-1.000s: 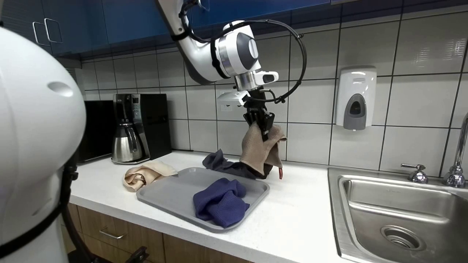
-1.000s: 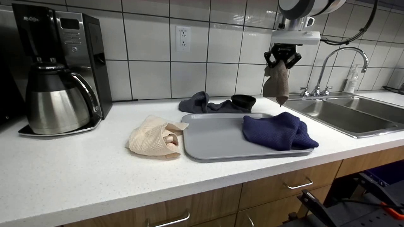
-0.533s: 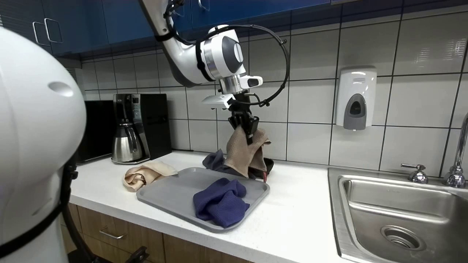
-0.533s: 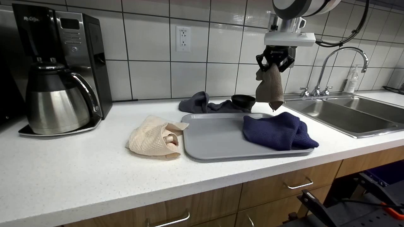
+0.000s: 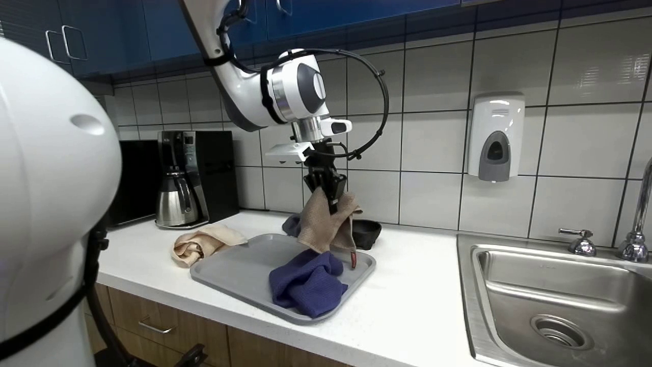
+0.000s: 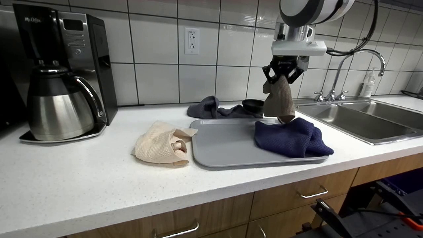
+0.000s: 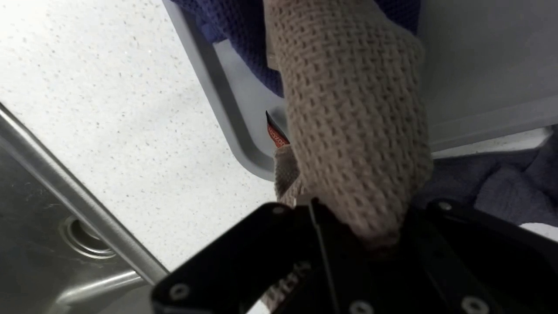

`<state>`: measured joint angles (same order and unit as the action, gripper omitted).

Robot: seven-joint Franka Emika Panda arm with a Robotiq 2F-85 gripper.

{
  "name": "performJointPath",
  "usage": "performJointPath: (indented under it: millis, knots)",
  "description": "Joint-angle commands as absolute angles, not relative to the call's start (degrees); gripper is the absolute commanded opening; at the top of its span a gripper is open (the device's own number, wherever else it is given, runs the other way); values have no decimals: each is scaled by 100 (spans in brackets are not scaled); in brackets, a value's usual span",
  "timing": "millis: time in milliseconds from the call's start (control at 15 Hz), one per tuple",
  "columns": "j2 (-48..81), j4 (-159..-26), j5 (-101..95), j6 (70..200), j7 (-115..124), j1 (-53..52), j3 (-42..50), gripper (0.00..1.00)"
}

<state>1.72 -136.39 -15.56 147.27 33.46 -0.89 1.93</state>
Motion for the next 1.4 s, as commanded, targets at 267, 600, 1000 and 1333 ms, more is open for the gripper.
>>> performJointPath:
  millis: [267,600,1000,1333]
  knots:
    - [450,-13588,-1801,14483,3473,-134,211,3]
    - [737,-13528,-1993,14390,3577,-206,270,3]
    - [1058,-13471,-2267,14362,3794,-350,396,3]
    - [1360,-13439,-2617,14304,4092,-533,589,3]
